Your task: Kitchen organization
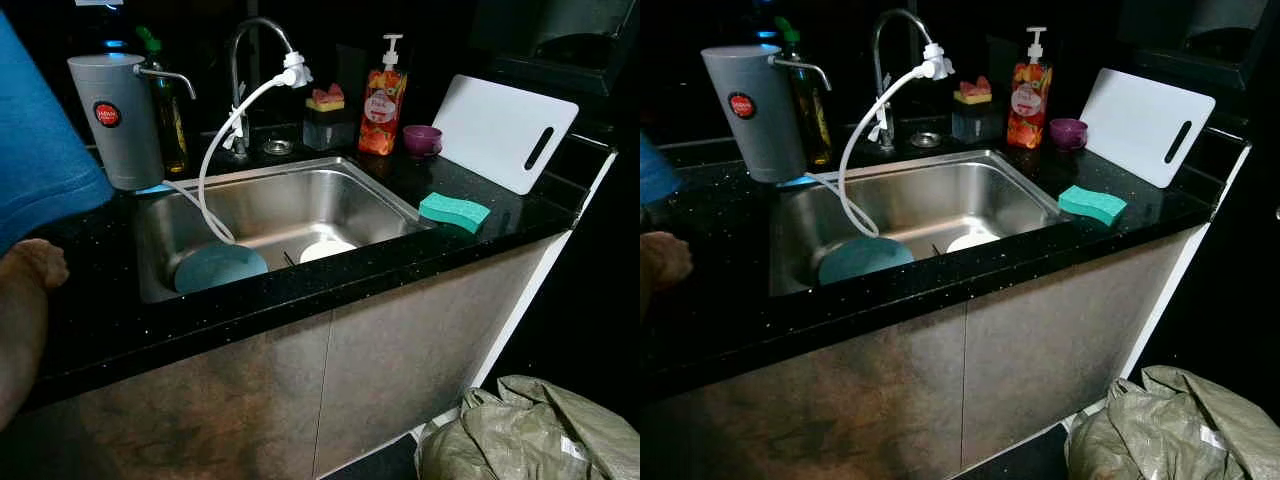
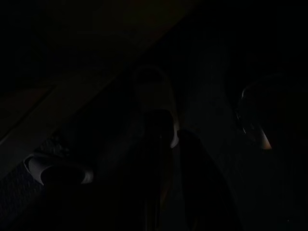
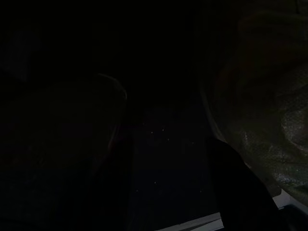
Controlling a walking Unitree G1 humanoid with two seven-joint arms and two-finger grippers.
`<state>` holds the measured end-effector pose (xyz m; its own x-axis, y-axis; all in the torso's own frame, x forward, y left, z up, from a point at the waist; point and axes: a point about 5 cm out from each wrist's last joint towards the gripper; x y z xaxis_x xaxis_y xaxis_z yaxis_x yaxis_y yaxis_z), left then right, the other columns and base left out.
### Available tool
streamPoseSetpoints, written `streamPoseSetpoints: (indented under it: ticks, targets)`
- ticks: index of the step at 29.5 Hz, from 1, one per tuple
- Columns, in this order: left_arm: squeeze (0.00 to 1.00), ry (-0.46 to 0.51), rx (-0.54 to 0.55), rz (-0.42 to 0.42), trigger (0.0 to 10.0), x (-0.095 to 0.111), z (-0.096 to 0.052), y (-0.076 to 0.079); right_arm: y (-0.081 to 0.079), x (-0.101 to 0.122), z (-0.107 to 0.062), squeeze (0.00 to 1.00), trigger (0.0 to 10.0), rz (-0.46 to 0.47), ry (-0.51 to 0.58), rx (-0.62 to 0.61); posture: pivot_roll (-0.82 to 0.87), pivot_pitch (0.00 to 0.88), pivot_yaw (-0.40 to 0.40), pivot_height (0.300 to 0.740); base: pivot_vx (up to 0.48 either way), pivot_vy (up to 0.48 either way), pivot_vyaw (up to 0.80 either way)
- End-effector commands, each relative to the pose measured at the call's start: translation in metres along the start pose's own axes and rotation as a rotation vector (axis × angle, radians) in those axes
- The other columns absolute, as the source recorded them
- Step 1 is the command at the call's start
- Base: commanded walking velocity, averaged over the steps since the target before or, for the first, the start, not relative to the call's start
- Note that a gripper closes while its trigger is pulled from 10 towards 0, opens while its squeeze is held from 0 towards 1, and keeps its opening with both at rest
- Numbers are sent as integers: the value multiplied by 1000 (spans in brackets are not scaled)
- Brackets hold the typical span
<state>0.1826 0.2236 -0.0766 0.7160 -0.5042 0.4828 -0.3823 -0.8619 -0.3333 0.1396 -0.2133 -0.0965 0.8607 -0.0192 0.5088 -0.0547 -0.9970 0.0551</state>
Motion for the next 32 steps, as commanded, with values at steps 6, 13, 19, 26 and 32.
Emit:
streamPoseSetpoints:
  ticks: [6, 13, 19, 26, 32]
  targets:
    - [0, -26, -14, 7, 10000, -8, -1, 3, 0, -6, -1, 0, 10000, 8, -19, -3, 1, 115, -18, 740, 0, 0, 0]
    - [0, -22, -13, 7, 10000, -6, -1, 3, 0, -6, -1, 0, 10000, 5, -18, -4, 1, 112, -19, 740, 0, 0, 0]
    - [0, -22, -13, 8, 10000, -7, -1, 2, 0, -5, -1, 0, 10000, 3, -17, -4, 2, 109, -20, 740, 0, 0, 0]
    - [0, -21, -11, 9, 10000, -7, -1, 1, 1, -5, -1, 0, 10000, 2, -17, -5, 6, 105, -19, 740, 0, 0, 0]
    - [0, -16, -11, 10, 10000, -5, -1, 1, 1, -4, -1, 0, 10000, 2, -12, -4, 6, 105, -19, 740, 0, 0, 0]
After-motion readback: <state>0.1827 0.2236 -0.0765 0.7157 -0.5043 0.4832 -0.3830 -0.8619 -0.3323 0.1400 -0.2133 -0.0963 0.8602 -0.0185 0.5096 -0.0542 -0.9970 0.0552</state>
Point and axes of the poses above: a point about 5 cm out from each wrist's last joint towards the gripper, its own z axis pointing out of the wrist towards the gripper, its own x axis along the axis of the wrist's last joint, y = z × x, and after that the axes turned 13 degrees about z, right-handed
